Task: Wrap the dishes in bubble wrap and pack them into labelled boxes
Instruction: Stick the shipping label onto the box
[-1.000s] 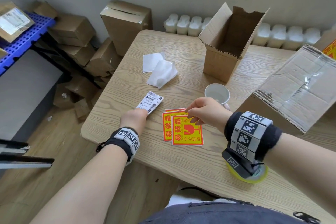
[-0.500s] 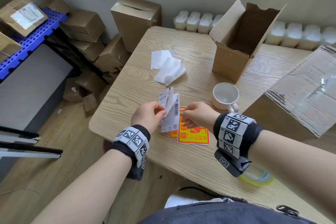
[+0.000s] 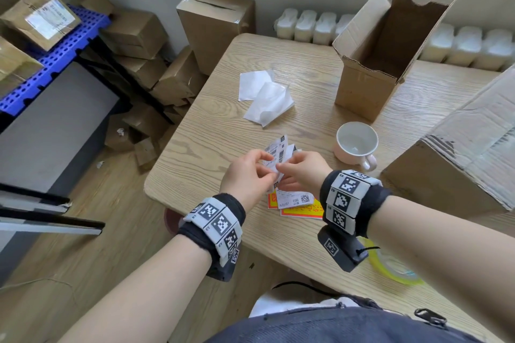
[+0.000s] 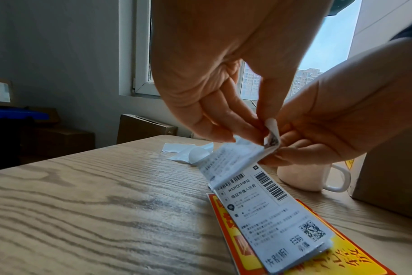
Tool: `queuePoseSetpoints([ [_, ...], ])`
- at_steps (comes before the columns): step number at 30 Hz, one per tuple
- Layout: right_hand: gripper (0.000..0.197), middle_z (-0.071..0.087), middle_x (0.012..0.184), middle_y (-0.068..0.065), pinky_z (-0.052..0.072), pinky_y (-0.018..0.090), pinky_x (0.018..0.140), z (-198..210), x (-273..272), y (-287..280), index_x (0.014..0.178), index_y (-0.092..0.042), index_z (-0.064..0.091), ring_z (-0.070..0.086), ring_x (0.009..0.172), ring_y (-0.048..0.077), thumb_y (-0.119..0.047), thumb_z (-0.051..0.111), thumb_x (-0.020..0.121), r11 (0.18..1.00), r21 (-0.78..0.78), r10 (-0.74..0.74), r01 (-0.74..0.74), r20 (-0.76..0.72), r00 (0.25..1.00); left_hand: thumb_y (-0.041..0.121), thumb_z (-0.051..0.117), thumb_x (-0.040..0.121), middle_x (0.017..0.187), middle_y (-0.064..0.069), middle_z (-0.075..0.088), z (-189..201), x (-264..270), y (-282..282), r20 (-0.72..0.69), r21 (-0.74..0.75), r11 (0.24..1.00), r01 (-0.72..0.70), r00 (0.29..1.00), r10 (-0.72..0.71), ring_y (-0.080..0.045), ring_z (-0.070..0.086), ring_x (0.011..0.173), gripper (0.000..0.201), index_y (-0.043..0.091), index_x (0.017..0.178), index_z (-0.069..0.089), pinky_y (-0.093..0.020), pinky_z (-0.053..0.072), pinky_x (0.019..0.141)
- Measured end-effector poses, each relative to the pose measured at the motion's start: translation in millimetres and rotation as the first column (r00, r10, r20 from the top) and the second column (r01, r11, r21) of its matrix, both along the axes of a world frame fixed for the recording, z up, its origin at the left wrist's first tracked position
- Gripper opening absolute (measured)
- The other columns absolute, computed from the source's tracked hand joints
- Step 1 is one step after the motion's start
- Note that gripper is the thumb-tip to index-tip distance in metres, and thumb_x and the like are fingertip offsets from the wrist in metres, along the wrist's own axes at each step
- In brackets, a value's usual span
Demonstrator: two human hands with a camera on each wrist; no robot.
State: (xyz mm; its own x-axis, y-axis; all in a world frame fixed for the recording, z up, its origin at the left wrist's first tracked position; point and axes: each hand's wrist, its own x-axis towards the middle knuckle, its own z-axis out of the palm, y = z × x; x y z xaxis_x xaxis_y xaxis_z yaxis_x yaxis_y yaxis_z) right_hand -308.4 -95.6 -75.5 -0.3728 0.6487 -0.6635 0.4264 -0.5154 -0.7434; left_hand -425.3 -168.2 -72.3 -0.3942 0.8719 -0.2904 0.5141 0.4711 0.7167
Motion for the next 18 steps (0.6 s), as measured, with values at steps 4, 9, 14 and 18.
queuePoseSetpoints([
  [4,0.018,0.065,0.075,0.013,0.058,0.044,0.075,-2,0,3,0.072,-0.007,0.055,0.070,0.077,0.030,0.010,0.056,0.079,0.997,0.069,-0.033,0.031,0.025,0.999,0.026,0.071,0.082,0.094,0.012,0.067,0,-4,2,0.007,0.039,0.997,-0.071,0.997,0.071,-0.006,0.064,0.089,0.045,0.023,0.123,0.052,-0.031,0.053,0.084],
  [9,0.025,0.058,0.088,0.011,0.058,0.040,0.067,-1,8,9,0.081,-0.010,0.047,0.067,0.084,0.031,0.014,0.054,0.081,0.983,0.058,-0.172,0.176,-0.062,0.983,0.029,0.062,0.090,0.120,-0.004,0.058,-2,-19,3,0.188,-0.179,0.963,-0.203,0.953,0.236,-0.017,0.060,0.102,0.048,0.008,0.130,0.046,-0.036,0.052,0.091],
  [14,0.022,0.062,0.102,0.016,0.057,0.044,0.076,-2,14,15,0.079,-0.014,0.048,0.067,0.089,0.032,0.006,0.057,0.082,0.973,0.162,-0.164,0.165,-0.020,0.986,0.006,0.056,0.093,0.092,-0.007,0.071,9,-16,0,0.593,-0.206,0.945,-0.254,0.736,0.327,-0.010,0.068,0.071,0.018,0.007,0.111,0.056,-0.021,0.057,0.067],
  [18,0.012,0.053,0.112,0.001,0.036,0.028,0.094,8,17,5,0.090,-0.022,0.063,0.045,0.111,0.016,-0.027,0.069,0.081,0.711,0.651,0.068,-0.267,0.313,0.947,0.003,0.064,0.087,0.085,-0.008,0.072,11,-11,4,0.580,-0.156,0.941,-0.301,0.743,0.334,-0.009,0.068,0.062,0.021,0.007,0.106,0.056,-0.020,0.057,0.062],
])
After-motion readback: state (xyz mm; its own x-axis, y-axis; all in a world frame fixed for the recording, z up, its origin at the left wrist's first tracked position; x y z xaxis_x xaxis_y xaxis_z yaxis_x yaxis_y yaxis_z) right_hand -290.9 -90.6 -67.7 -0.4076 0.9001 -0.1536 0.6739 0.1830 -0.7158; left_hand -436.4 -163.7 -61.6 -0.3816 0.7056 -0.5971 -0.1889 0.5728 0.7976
